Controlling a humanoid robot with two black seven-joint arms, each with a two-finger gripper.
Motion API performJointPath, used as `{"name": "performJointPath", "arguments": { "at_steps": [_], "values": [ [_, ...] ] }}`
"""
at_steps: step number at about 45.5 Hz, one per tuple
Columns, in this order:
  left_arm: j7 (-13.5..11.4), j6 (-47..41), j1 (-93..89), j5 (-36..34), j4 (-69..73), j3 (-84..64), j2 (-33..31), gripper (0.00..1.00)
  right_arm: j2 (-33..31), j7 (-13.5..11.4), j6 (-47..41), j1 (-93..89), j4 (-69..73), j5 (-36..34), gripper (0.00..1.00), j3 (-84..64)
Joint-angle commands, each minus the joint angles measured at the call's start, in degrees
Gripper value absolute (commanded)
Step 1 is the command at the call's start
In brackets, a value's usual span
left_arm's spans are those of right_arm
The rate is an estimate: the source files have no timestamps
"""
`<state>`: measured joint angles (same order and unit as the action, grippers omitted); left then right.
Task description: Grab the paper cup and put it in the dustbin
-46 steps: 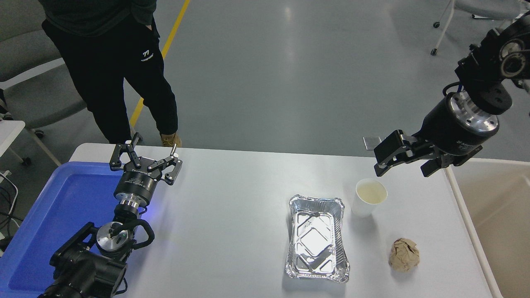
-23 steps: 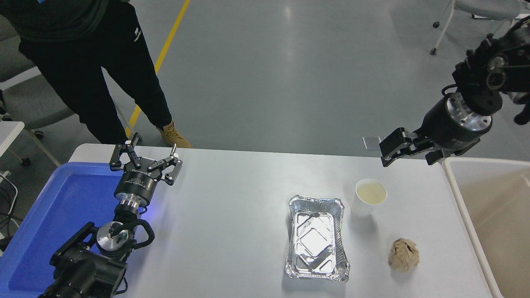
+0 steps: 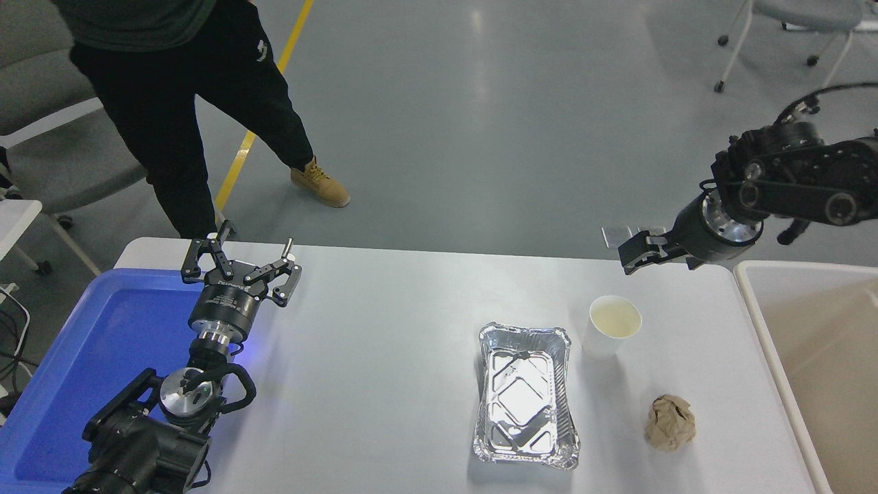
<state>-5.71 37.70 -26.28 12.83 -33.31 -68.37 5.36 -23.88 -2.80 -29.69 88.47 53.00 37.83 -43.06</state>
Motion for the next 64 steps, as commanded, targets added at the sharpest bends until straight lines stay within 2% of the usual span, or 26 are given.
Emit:
{"name": "performJointPath", "arguments": {
  "at_steps": [1, 14, 43, 47, 49, 52, 56, 61, 62, 64],
  "values": [
    [0.0, 0.1, 0.0, 0.0, 0.0, 0.0, 0.0, 0.99, 1.6, 0.0, 2.7, -9.2, -5.4, 4.2, 1.0, 3.0],
    [0.0, 0.0, 0.0, 0.0, 0.0, 0.0, 0.0, 0.99, 5.2, -0.1, 2.8, -13.0, -10.6, 4.2, 1.0, 3.9],
    [0.0, 0.0, 0.0, 0.0, 0.0, 0.0, 0.0, 0.99, 7.4, 0.0, 4.8, -17.7, -14.4, 4.3, 1.0, 5.5],
    [0.0, 0.0, 0.0, 0.0, 0.0, 0.0, 0.0, 0.99, 7.3, 0.1, 4.8, -17.6, -14.4, 4.3, 0.96, 5.5],
    [0.0, 0.0, 0.0, 0.0, 0.0, 0.0, 0.0, 0.99, 7.3, 0.0, 4.8, -17.5, -14.4, 4.3, 0.86, 5.5],
    [0.0, 0.0, 0.0, 0.0, 0.0, 0.0, 0.0, 0.99, 7.2, 0.0, 4.6, -17.5, -14.4, 4.3, 0.58, 5.5],
    [0.0, 0.0, 0.0, 0.0, 0.0, 0.0, 0.0, 0.99, 7.3, 0.0, 4.4, -17.5, -14.4, 4.3, 0.49, 5.5],
    [0.0, 0.0, 0.0, 0.0, 0.0, 0.1, 0.0, 0.99, 7.4, 0.0, 4.4, -17.7, -14.3, 4.4, 0.29, 5.5],
    [0.0, 0.0, 0.0, 0.0, 0.0, 0.0, 0.0, 0.99, 7.3, 0.1, 4.4, -17.7, -14.3, 4.4, 0.24, 5.5],
    [0.0, 0.0, 0.0, 0.0, 0.0, 0.0, 0.0, 0.99, 7.4, 0.1, 4.4, -17.7, -14.3, 4.4, 0.08, 5.5]
  ]
}}
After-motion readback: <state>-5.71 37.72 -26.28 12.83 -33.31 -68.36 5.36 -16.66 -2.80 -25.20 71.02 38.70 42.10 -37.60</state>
